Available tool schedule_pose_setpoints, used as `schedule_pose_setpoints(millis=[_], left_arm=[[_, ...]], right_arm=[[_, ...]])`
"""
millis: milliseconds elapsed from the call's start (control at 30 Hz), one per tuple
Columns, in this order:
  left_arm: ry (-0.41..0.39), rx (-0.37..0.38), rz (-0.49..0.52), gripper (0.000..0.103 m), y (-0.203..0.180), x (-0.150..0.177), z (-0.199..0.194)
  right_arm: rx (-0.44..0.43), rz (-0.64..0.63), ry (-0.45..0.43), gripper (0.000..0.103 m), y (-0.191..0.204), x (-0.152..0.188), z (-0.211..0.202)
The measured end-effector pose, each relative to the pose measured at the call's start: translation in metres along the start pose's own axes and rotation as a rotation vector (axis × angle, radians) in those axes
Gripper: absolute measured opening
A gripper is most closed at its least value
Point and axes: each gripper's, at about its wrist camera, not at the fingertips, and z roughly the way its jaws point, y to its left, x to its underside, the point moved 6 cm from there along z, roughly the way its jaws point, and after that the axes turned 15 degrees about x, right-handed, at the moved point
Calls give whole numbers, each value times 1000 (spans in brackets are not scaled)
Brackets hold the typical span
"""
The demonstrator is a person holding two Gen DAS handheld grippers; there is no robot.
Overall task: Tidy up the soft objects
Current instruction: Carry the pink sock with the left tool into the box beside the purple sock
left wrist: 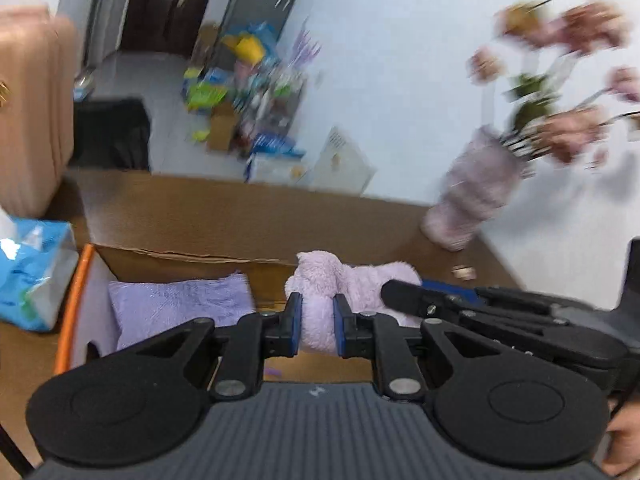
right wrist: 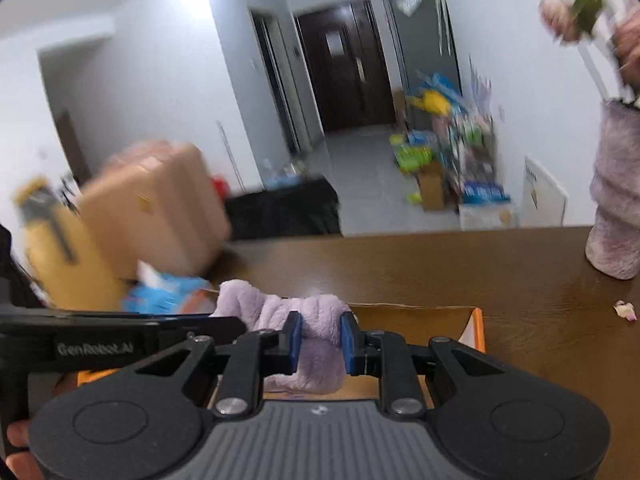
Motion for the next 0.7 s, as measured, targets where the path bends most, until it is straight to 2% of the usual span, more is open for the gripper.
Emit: schedule_pose_setpoints(millis=[133,200,300,333,400,500,567,700], left_arm=[[99,-95,-70,17,44,7,65],[118,-125,-87,17,58,13,80],[112,-127,-94,20,68,18,86],[110,-122,-89,21,68,17,85],[102,-125,-85,29,68,16,82],[80,-128,-58,40,60,9,74],[71,-128,-38,41,51,6,63],[39,-142,29,43,25,-2,23]], right_arm=[[71,-25,133,20,0,1,79],[110,-60,184,20,5,11,108],[123,-67,223,25,9,21,128],[123,-72,220,26,9,25,128],[125,-67,217,34,6,22,130],[136,-55,212,41,1,18,123],[133,-54,201,44,-4,17,113],[143,-43,152,46,-11,4,70]])
